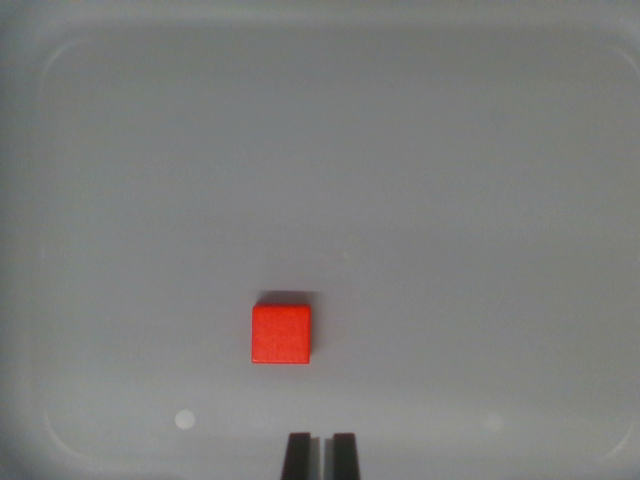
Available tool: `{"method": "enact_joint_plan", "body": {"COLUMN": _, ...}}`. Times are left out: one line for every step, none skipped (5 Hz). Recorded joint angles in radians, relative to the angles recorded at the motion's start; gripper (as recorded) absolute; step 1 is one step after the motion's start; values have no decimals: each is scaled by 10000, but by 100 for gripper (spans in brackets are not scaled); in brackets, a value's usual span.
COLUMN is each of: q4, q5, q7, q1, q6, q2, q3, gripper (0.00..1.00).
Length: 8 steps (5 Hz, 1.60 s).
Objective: Reach red block
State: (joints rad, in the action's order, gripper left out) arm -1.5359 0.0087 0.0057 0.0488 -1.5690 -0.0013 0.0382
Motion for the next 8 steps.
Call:
{"method": "enact_joint_plan", "body": {"q4": 150, "q5": 2, "q7": 5, "q1": 9, "q6": 196, "q2": 39, "q3": -6, "gripper": 0}}
{"method": "enact_joint_plan", "body": {"q4": 150, "q5": 2, "q7": 5, "q1": 9, "q6": 196, "q2": 39, "q3": -6, "gripper": 0}}
{"method": "enact_joint_plan", "body": {"q4": 338, "q5": 4, "q7": 10, "q1": 21, "q6": 443, "q2": 89, "q3": -14, "gripper": 0}}
{"method": "enact_joint_plan", "body": {"q4": 338, "q5": 4, "q7": 10, "q1": 21, "q6": 443, "q2": 89, "q3": -14, "gripper": 0}}
{"method": "enact_joint_plan", "body": {"q4": 556, "q5": 7, "q7": 17, "q1": 35, "q6": 729, "q2": 146, "q3": -23, "gripper": 0}}
{"method": "enact_joint_plan", "body": {"q4": 556, "q5": 7, "q7": 17, "q1": 35, "q6": 729, "q2": 146, "q3": -23, "gripper": 0}}
{"method": "enact_joint_plan", "body": {"q4": 804, "q5": 11, "q7": 25, "q1": 50, "q6": 1052, "q2": 211, "q3": -33, "gripper": 0}}
{"method": "enact_joint_plan", "body": {"q4": 804, "q5": 11, "q7": 25, "q1": 50, "q6": 1052, "q2": 211, "q3": -33, "gripper": 0}}
